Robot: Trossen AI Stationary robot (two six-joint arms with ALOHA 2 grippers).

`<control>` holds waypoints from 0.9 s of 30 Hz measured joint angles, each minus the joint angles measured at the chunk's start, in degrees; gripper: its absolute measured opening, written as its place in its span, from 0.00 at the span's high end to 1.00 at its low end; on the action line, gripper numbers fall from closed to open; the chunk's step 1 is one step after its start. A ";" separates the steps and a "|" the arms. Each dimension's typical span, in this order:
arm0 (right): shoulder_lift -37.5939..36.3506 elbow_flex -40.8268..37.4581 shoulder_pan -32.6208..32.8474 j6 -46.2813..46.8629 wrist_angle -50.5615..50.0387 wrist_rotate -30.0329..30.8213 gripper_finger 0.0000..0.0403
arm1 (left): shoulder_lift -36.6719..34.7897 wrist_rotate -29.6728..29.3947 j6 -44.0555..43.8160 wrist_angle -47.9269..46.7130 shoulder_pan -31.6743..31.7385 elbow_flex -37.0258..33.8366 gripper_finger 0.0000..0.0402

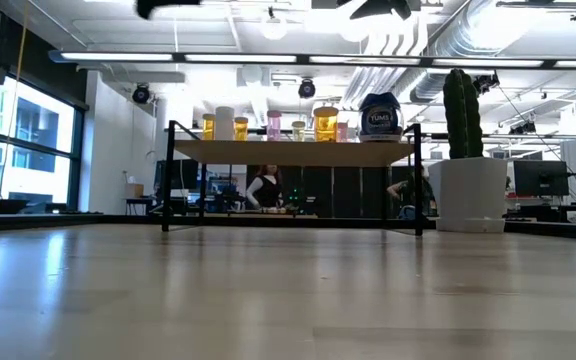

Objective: Pick and place medicine bottles onto shelf by color
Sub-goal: Return to Home Position

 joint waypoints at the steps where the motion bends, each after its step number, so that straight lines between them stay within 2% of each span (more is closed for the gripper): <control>1: 0.00 0.00 0.43 0.07 0.47 0.01 0.50 | -2.64 -0.18 -0.21 0.02 -0.52 -1.44 0.39; 5: -0.02 0.00 2.07 1.48 2.82 0.01 0.50 | -13.42 -0.28 -4.22 1.81 -3.09 -9.72 0.39; 10: -0.02 0.00 3.76 1.33 6.78 0.04 0.50 | -25.32 -1.07 -9.37 8.63 -7.04 -23.64 0.39; 16: -0.02 0.00 5.37 1.33 8.75 0.04 0.50 | -36.71 -2.25 -9.54 15.21 -11.21 -39.15 0.39; 21: -0.02 0.00 6.44 1.33 8.83 0.03 0.50 | -42.99 -2.03 -10.02 24.03 -14.31 -48.90 0.39; 27: -1.60 0.00 7.16 1.31 6.79 -0.01 0.50 | -44.68 -1.73 -10.51 29.04 -16.82 -56.06 0.39</control>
